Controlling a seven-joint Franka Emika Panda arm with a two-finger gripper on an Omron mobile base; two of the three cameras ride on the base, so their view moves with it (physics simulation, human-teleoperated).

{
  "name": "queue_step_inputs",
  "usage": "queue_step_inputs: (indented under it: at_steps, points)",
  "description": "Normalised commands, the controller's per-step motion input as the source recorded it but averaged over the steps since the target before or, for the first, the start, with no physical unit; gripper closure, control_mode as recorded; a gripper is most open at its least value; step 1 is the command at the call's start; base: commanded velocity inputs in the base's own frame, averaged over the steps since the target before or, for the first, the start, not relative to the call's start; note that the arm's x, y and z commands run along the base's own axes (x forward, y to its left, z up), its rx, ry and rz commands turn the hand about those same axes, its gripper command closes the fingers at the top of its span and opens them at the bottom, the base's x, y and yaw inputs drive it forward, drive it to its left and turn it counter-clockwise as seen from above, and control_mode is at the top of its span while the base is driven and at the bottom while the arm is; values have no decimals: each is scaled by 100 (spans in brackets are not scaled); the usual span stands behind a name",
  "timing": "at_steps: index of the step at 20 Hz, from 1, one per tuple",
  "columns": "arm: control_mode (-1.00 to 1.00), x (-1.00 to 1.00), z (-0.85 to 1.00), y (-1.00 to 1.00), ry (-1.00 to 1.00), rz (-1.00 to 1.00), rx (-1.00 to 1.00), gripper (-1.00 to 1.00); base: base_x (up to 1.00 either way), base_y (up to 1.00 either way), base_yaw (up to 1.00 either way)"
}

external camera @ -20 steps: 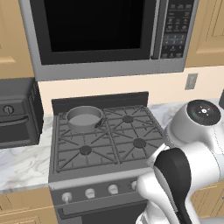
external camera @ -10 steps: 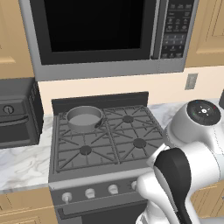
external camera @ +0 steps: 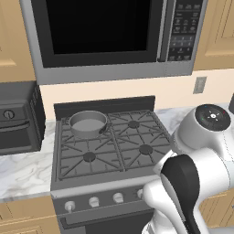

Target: Turn on the burner for the pot on the stove. Wait thirty seconds for the pot to heat up. Then add the bell pepper to the pot.

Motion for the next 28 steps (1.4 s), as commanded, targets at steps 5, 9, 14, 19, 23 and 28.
queue_step_inputs:
  at_steps: [5, 9, 14, 19, 23, 28]
  points:
    - [-100, 0, 0, 0, 0, 0, 0, -100, 0, 0, 0]
    - [-100, 0, 0, 0, 0, 0, 0, -100, 0, 0, 0]
    - [-100, 0, 0, 0, 0, 0, 0, -100, 0, 0, 0]
    - [-100, 0, 0, 0, 0, 0, 0, -100, 0, 0, 0]
    - [-100, 0, 0, 0, 0, 0, 0, -100, 0, 0, 0]
    - [-100, 0, 0, 0, 0, 0, 0, -100, 0, 0, 0]
